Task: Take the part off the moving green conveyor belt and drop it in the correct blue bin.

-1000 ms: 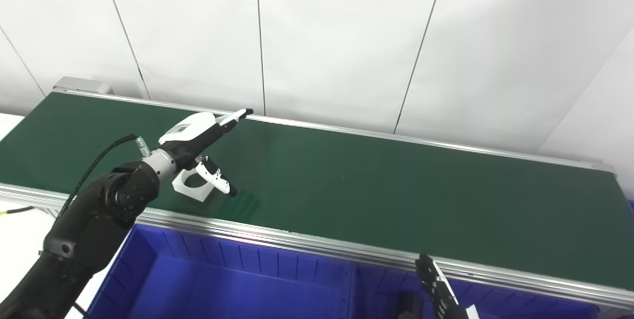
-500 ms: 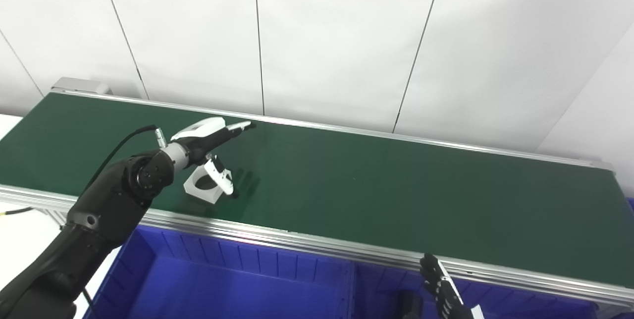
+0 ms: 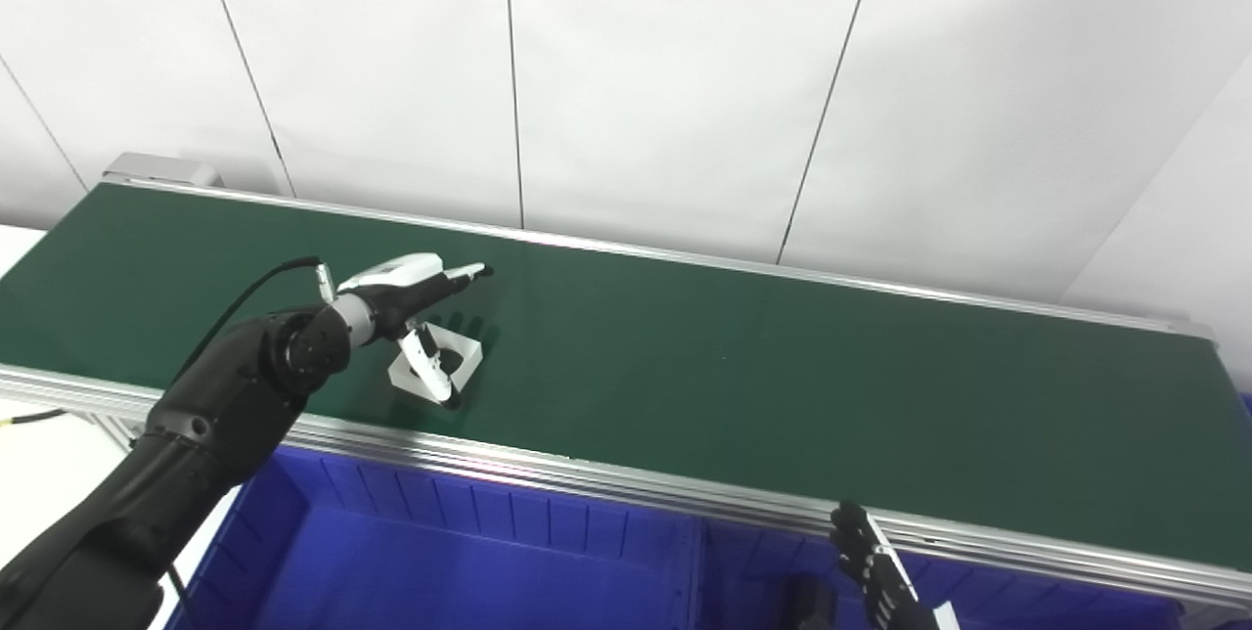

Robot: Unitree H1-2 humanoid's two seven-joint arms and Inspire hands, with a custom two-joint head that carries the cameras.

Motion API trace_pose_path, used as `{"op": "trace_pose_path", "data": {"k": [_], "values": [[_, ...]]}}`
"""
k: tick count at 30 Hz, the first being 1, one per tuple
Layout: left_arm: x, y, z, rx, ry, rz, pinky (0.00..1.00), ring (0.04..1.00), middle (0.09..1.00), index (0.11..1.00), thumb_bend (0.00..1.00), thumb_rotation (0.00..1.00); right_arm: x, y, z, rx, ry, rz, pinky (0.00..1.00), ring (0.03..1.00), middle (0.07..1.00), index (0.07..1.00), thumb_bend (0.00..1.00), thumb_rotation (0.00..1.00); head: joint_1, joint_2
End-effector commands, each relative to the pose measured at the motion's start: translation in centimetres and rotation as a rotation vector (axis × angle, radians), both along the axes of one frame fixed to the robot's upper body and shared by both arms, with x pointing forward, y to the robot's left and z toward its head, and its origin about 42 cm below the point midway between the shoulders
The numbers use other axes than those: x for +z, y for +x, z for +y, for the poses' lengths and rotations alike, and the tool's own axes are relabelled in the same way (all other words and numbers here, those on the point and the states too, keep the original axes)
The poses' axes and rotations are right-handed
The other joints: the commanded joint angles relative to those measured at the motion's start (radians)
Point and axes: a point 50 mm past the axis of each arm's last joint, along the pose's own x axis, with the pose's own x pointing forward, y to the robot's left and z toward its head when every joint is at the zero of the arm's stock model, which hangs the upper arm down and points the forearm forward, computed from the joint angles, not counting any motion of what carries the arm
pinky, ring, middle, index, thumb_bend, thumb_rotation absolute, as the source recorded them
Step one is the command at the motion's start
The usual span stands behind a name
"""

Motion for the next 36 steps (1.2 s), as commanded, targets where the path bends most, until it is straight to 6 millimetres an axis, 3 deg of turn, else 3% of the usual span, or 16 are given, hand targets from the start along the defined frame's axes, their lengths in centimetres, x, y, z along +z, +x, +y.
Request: {"op": "trace_pose_path", "data": {"k": [1,9,11,12,14,15,16,17,19,20,21,23,27,36], "values": [[2.5,1.5,0.2,-0.002,0.040,-0.075,0.98,0.998,1.000,1.000,0.90,0.00,1.2,0.2,0.0,0.006,0.022,-0.088,0.91,0.919,0.926,0.945,0.78,0.60,0.002,0.001],[0.8,1.1,-0.3,0.007,0.074,-0.076,0.91,0.968,0.992,0.984,0.80,0.00,1.4,0.2,-0.1,0.005,0.010,-0.093,0.90,0.916,0.922,0.942,0.78,0.60,0.001,0.005],[0.3,1.0,-0.4,0.024,0.066,-0.064,0.79,0.918,0.972,0.962,0.74,0.00,1.4,0.3,-0.1,0.003,0.015,-0.092,0.90,0.915,0.920,0.939,0.78,0.60,0.001,0.006],[0.1,1.0,-0.5,0.023,0.063,-0.064,0.79,0.918,0.972,0.962,0.74,0.00,1.4,0.3,-0.1,0.003,0.017,-0.092,0.90,0.915,0.920,0.939,0.78,0.60,-0.001,0.006],[-0.4,0.8,-0.6,0.005,0.059,-0.093,0.67,0.821,0.938,0.938,0.71,0.00,1.4,0.3,-0.2,0.005,0.020,-0.091,0.91,0.915,0.923,0.940,0.78,0.60,-0.001,0.006],[-0.5,0.8,-0.8,-0.008,0.061,-0.116,0.58,0.720,0.883,0.901,0.69,0.00,1.4,0.3,-0.2,0.005,0.020,-0.091,0.91,0.917,0.924,0.942,0.78,0.60,-0.001,0.006],[-0.7,0.7,-0.9,-0.015,0.068,-0.130,0.47,0.571,0.789,0.851,0.56,0.00,1.4,0.3,-0.2,0.005,0.020,-0.092,0.91,0.918,0.925,0.942,0.78,0.60,-0.001,0.008],[-0.8,0.7,-1.1,-0.018,0.078,-0.139,0.38,0.493,0.663,0.817,0.53,0.00,1.4,0.3,-0.2,0.004,0.019,-0.094,0.91,0.917,0.924,0.941,0.78,0.60,-0.001,0.008],[-0.9,0.7,-1.4,-0.038,0.094,-0.151,0.27,0.440,0.519,0.731,0.50,0.00,1.4,0.3,-0.2,0.004,0.021,-0.095,0.91,0.914,0.924,0.938,0.78,0.60,0.000,0.010],[-0.9,0.7,-1.5,-0.049,0.089,-0.166,0.27,0.439,0.514,0.728,0.50,0.00,1.4,0.3,-0.2,0.004,0.023,-0.090,0.91,0.914,0.924,0.938,0.78,0.60,0.000,0.010],[-1.0,0.7,-1.5,-0.057,0.084,-0.176,0.31,0.407,0.488,0.640,0.50,0.00,1.4,0.3,-0.2,0.003,0.025,-0.086,0.92,0.921,0.925,0.941,0.78,0.60,0.000,0.010],[-1.0,0.6,-1.6,-0.068,0.076,-0.202,0.33,0.382,0.463,0.562,0.49,0.00,1.5,0.3,-0.1,0.005,0.023,-0.086,0.92,0.926,0.926,0.943,0.78,0.60,-0.003,0.011],[-1.0,0.7,-1.5,-0.077,0.055,-0.231,0.38,0.399,0.486,0.526,0.50,0.00,1.5,0.3,0.0,0.005,0.020,-0.087,0.92,0.926,0.926,0.944,0.77,0.60,-0.002,0.013],[-0.6,0.5,-0.9,-0.091,-0.002,-0.241,0.39,0.408,0.495,0.516,0.50,0.00,1.6,0.5,0.1,0.004,0.017,-0.094,0.90,0.922,0.923,0.940,0.77,0.61,-0.009,0.015]]}}
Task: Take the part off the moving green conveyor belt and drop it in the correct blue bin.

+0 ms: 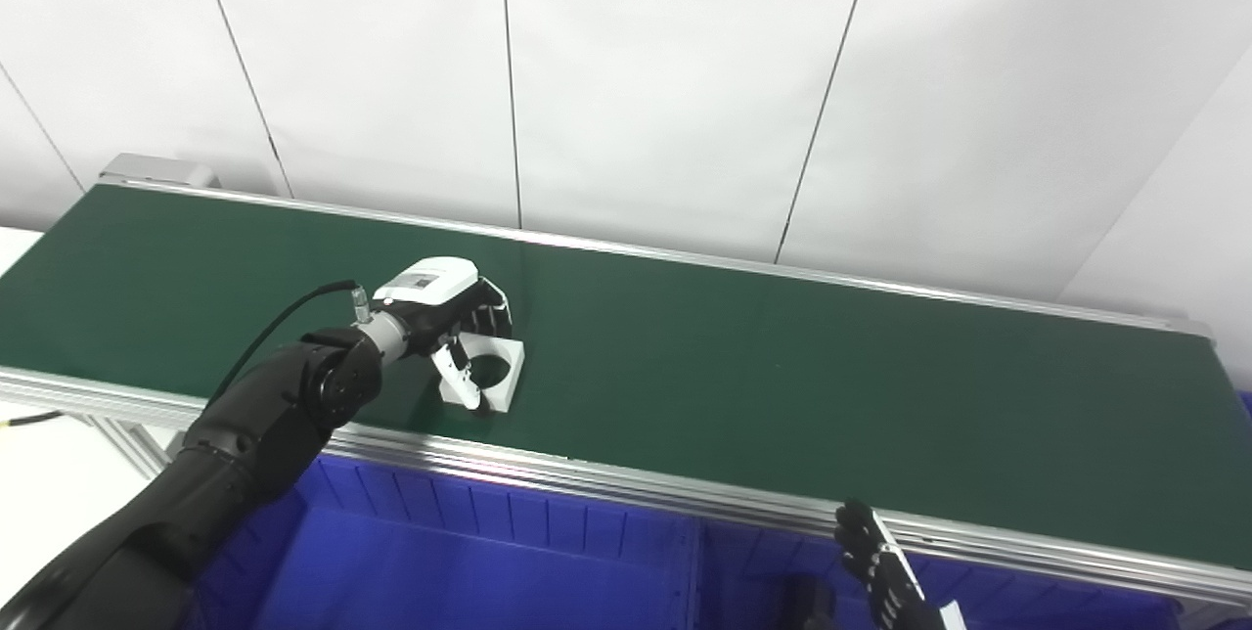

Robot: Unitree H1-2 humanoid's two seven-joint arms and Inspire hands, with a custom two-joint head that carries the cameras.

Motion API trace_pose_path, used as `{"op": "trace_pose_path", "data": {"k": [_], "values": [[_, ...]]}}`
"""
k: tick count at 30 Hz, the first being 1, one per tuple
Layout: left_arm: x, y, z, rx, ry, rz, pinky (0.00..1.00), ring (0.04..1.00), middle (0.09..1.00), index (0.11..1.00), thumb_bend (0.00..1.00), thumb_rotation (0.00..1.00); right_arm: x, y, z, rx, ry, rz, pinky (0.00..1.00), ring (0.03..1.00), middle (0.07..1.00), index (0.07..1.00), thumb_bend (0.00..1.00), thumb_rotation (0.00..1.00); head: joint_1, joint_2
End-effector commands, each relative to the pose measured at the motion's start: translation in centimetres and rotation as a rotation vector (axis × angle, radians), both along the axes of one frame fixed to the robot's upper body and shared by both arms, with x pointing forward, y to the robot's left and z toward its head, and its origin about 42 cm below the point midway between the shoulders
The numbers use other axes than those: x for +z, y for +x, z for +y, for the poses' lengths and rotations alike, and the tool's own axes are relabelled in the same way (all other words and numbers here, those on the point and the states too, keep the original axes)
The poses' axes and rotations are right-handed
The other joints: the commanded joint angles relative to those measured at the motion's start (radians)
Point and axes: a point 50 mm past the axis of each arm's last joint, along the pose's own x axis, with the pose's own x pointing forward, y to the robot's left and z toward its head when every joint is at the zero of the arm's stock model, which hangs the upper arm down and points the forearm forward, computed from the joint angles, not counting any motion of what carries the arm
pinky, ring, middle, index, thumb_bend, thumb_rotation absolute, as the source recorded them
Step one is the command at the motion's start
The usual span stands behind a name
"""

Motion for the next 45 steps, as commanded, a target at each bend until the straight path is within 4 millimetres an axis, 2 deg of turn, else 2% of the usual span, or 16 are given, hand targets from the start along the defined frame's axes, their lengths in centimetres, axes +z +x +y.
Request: {"op": "trace_pose_path", "data": {"k": [1,6,12,15,18,20,26,29,31,35,42,45], "values": [[1.8,0.6,1.2,-0.003,-0.032,-0.074,0.39,0.406,0.492,0.518,0.50,0.00,1.4,0.4,0.2,0.007,0.013,-0.084,0.91,0.922,0.923,0.939,0.77,0.61,0.001,0.000],[4.1,-0.8,0.8,0.024,-0.235,-0.200,0.42,0.425,0.500,0.505,0.50,0.00,1.5,0.2,0.5,0.011,0.008,-0.085,0.91,0.926,0.927,0.941,0.78,0.62,-0.039,0.010],[7.1,-3.9,-0.9,-0.024,-0.533,-0.377,0.41,0.437,0.493,0.497,0.50,0.00,1.7,0.0,1.1,0.009,0.002,-0.099,0.90,0.913,0.916,0.935,0.78,0.62,-0.110,0.026],[7.8,-5.7,-1.7,-0.072,-0.641,-0.435,0.41,0.443,0.492,0.495,0.50,0.00,2.0,0.0,1.7,0.005,0.009,-0.105,0.90,0.910,0.914,0.935,0.79,0.62,-0.148,0.045],[7.8,-7.6,-2.5,-0.072,-0.721,-0.438,0.41,0.450,0.498,0.483,0.50,0.00,2.2,-0.1,2.2,0.002,0.009,-0.111,0.92,0.907,0.914,0.938,0.79,0.62,-0.171,0.056],[7.5,-9.0,-3.2,-0.068,-0.765,-0.428,0.39,0.442,0.501,0.485,0.50,0.00,2.4,-0.1,2.5,-0.009,0.006,-0.110,0.92,0.902,0.910,0.935,0.80,0.63,-0.192,0.067],[4.9,-13.5,-5.9,-0.076,-0.833,-0.334,0.39,0.443,0.498,0.487,0.50,0.00,3.1,-0.3,3.4,-0.025,0.018,-0.103,0.90,0.900,0.905,0.928,0.83,0.63,-0.248,0.105],[3.3,-15.2,-7.2,-0.085,-0.824,-0.258,0.39,0.451,0.501,0.479,0.50,0.00,3.5,-0.1,3.7,-0.019,0.017,-0.116,0.91,0.898,0.907,0.935,0.80,0.63,-0.267,0.124],[2.1,-16.0,-7.6,-0.097,-0.783,-0.222,0.35,0.424,0.501,0.497,0.50,0.00,3.7,-0.1,3.9,-0.023,0.016,-0.116,0.90,0.896,0.906,0.935,0.79,0.63,-0.272,0.133],[0.1,-17.1,-7.9,-0.131,-0.673,-0.138,0.32,0.383,0.486,0.530,0.49,0.00,4.2,0.0,4.1,-0.034,0.013,-0.107,0.88,0.893,0.904,0.926,0.81,0.64,-0.275,0.148],[-1.5,-17.1,-8.1,-0.167,-0.542,0.026,0.42,0.410,0.494,0.524,0.50,0.00,4.6,0.0,4.2,-0.035,0.002,-0.112,0.87,0.889,0.904,0.926,0.78,0.66,-0.269,0.161],[-2.4,-16.7,-8.2,-0.144,-0.480,0.096,0.41,0.396,0.486,0.529,0.49,0.00,4.8,0.0,4.1,-0.036,0.001,-0.112,0.88,0.886,0.903,0.926,0.77,0.67,-0.263,0.165]]}}
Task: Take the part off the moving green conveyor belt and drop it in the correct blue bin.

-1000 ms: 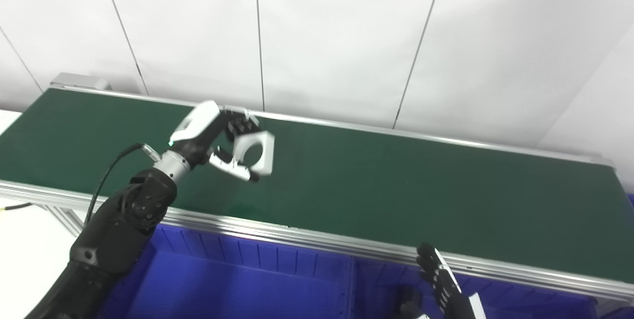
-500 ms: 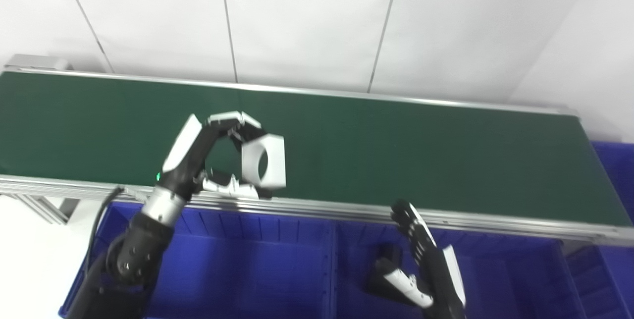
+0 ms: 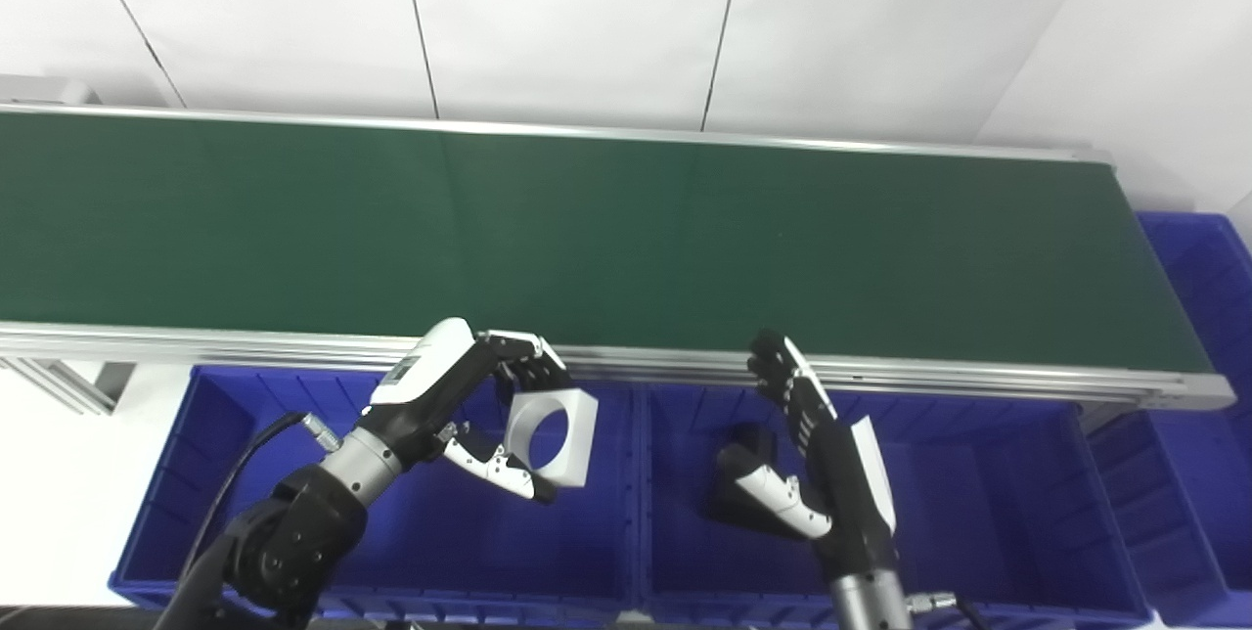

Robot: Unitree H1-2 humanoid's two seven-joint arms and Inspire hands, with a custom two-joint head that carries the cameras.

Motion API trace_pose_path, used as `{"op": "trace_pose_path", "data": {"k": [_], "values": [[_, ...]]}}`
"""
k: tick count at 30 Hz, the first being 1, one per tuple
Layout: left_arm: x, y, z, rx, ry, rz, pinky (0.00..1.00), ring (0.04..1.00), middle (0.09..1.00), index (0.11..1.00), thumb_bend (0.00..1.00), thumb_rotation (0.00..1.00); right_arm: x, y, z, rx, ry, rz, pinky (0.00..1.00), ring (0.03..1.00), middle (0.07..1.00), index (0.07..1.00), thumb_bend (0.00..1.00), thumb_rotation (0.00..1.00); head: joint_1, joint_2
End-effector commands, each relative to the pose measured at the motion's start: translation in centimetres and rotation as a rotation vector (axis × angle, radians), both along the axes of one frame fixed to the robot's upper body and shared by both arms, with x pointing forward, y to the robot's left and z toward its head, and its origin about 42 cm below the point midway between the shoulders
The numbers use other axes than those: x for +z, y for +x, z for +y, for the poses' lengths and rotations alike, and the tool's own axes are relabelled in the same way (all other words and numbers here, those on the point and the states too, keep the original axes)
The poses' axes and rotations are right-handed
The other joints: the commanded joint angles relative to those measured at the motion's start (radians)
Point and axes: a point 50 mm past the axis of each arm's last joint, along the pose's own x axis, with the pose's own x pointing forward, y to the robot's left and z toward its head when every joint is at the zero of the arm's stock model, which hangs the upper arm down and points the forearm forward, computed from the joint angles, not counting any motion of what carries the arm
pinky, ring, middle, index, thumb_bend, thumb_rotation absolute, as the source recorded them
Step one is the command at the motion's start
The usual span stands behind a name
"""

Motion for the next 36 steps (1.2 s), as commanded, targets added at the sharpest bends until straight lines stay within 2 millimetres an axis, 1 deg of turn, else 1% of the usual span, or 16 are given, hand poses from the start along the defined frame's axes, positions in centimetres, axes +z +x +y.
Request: {"op": "trace_pose_path", "data": {"k": [1,8,9,10,11,12,13,15,16,18,19,23,25,28,32,36], "values": [[0.8,1.2,-0.1,-0.015,0.050,-0.011,0.42,0.396,0.485,0.530,0.49,0.00,1.3,0.2,0.2,-0.007,0.010,-0.045,0.88,0.887,0.903,0.927,0.77,0.68,0.007,0.000],[-0.5,2.0,-0.9,-0.036,0.260,0.103,0.42,0.397,0.472,0.554,0.49,0.00,1.3,0.3,0.0,-0.007,0.009,-0.040,0.92,0.897,0.902,0.930,0.77,0.70,0.017,0.000],[-0.6,2.1,-1.0,-0.039,0.295,0.114,0.48,0.416,0.495,0.534,0.50,0.00,1.3,0.3,0.0,-0.008,0.009,-0.040,0.92,0.898,0.902,0.931,0.77,0.70,0.019,0.000],[-0.7,2.1,-1.0,-0.040,0.317,0.120,0.51,0.524,0.496,0.516,0.51,0.00,1.3,0.3,0.0,-0.008,0.010,-0.040,0.92,0.898,0.902,0.931,0.77,0.71,0.020,-0.001],[-0.6,2.1,-1.2,-0.038,0.341,0.134,0.53,0.579,0.497,0.507,0.51,0.00,1.2,0.3,0.0,-0.008,0.010,-0.041,0.92,0.898,0.903,0.931,0.77,0.71,0.021,-0.001],[-0.5,2.0,-1.3,-0.033,0.365,0.151,0.57,0.642,0.636,0.502,0.51,0.02,1.2,0.4,0.0,-0.007,0.011,-0.040,0.92,0.895,0.901,0.930,0.77,0.71,0.021,-0.002],[-0.4,2.0,-1.5,-0.032,0.383,0.162,0.59,0.677,0.702,0.650,0.55,0.01,1.2,0.4,0.0,-0.006,0.010,-0.040,0.92,0.896,0.902,0.930,0.77,0.71,0.021,-0.001],[-0.2,2.0,-1.8,-0.032,0.412,0.187,0.64,0.737,0.788,0.810,0.59,0.00,1.2,0.4,0.0,-0.005,0.008,-0.040,0.91,0.896,0.902,0.932,0.77,0.71,0.022,-0.002],[-0.2,2.1,-1.8,-0.035,0.430,0.199,0.66,0.763,0.812,0.842,0.59,0.01,1.2,0.4,0.0,-0.005,0.007,-0.042,0.91,0.895,0.902,0.931,0.77,0.71,0.022,-0.002],[-0.2,2.1,-2.0,-0.051,0.482,0.213,0.78,0.857,0.884,0.897,0.60,0.18,1.1,0.5,0.0,-0.005,0.009,-0.045,0.91,0.891,0.900,0.929,0.77,0.71,0.022,-0.003],[-0.2,2.2,-2.0,-0.059,0.501,0.216,0.78,0.861,0.887,0.900,0.60,0.19,1.1,0.5,0.0,-0.005,0.010,-0.044,0.91,0.891,0.900,0.929,0.77,0.71,0.021,-0.004],[-0.1,1.9,-1.8,-0.066,0.476,0.216,0.86,0.947,0.964,0.966,0.71,0.41,1.1,0.5,0.0,-0.004,0.008,-0.044,0.91,0.893,0.901,0.930,0.77,0.71,0.015,-0.006],[0.5,1.6,-1.5,-0.061,0.399,0.213,0.87,0.967,0.983,0.983,0.78,0.50,1.1,0.4,0.1,-0.006,0.009,-0.043,0.91,0.893,0.903,0.930,0.77,0.71,0.010,-0.006],[1.4,1.1,-0.9,-0.051,0.244,0.235,0.89,0.970,0.992,0.995,0.87,0.57,1.2,0.2,0.2,-0.009,0.011,-0.043,0.91,0.893,0.902,0.929,0.77,0.71,0.006,-0.005],[2.7,-0.8,0.1,-0.006,-0.052,0.212,0.80,0.905,0.946,0.956,0.95,0.60,1.3,-0.1,0.2,-0.011,0.015,-0.037,0.90,0.892,0.902,0.927,0.78,0.70,-0.004,-0.006],[3.0,-3.5,0.1,0.026,-0.397,0.195,0.78,0.892,0.931,0.923,0.94,0.57,1.4,-0.5,0.1,-0.006,0.012,-0.019,0.89,0.894,0.905,0.926,0.79,0.68,-0.009,-0.006]]}}
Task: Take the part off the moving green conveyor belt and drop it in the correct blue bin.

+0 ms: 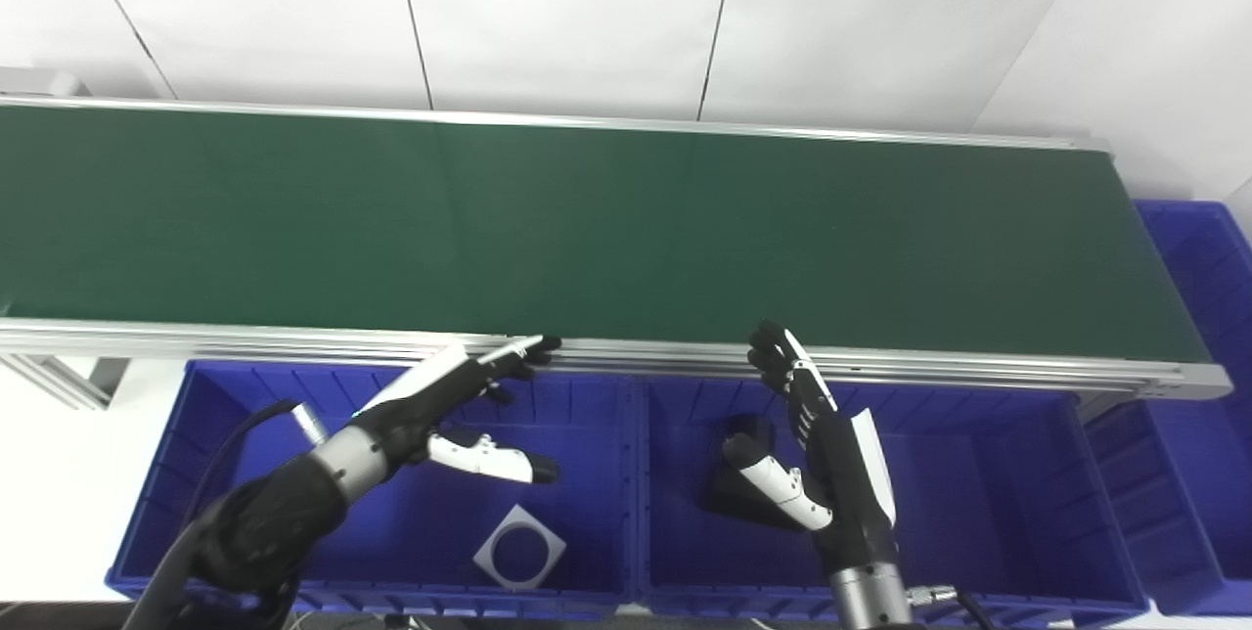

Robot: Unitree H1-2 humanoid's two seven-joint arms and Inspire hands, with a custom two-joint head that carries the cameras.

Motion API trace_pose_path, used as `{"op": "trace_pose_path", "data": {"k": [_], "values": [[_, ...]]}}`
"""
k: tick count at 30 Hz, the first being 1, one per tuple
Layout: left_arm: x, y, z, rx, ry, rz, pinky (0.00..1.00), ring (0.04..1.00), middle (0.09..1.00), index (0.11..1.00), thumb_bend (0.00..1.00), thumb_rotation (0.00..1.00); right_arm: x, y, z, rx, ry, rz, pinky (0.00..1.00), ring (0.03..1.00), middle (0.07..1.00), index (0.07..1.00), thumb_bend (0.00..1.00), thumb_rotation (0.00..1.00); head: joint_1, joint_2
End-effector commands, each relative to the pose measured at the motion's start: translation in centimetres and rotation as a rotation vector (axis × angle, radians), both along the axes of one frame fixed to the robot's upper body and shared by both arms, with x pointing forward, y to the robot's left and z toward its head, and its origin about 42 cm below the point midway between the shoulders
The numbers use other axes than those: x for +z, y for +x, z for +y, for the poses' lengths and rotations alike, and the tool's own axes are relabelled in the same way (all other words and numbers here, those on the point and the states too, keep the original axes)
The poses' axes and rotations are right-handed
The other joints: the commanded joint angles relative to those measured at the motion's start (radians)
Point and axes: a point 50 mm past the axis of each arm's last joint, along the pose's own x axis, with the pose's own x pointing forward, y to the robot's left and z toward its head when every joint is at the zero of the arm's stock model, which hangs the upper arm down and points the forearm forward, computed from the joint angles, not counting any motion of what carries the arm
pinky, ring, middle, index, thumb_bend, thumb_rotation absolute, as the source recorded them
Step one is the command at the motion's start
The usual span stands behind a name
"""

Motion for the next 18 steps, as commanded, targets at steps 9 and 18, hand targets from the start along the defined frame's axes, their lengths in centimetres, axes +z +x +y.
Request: {"op": "trace_pose_path", "data": {"k": [9,18], "values": [[0.6,-4.5,-2.6,0.192,-0.428,-0.141,0.84,0.891,0.912,0.927,0.91,0.57,1.3,-0.3,0.1,0.010,0.002,-0.015,0.88,0.892,0.894,0.919,0.79,0.66,0.017,0.002],[-0.4,-5.7,-3.1,0.295,-0.415,-0.104,0.87,0.916,0.936,0.955,0.89,0.48,1.3,-0.7,0.1,0.014,0.009,0.002,0.89,0.901,0.897,0.917,0.81,0.63,0.027,0.004]]}}
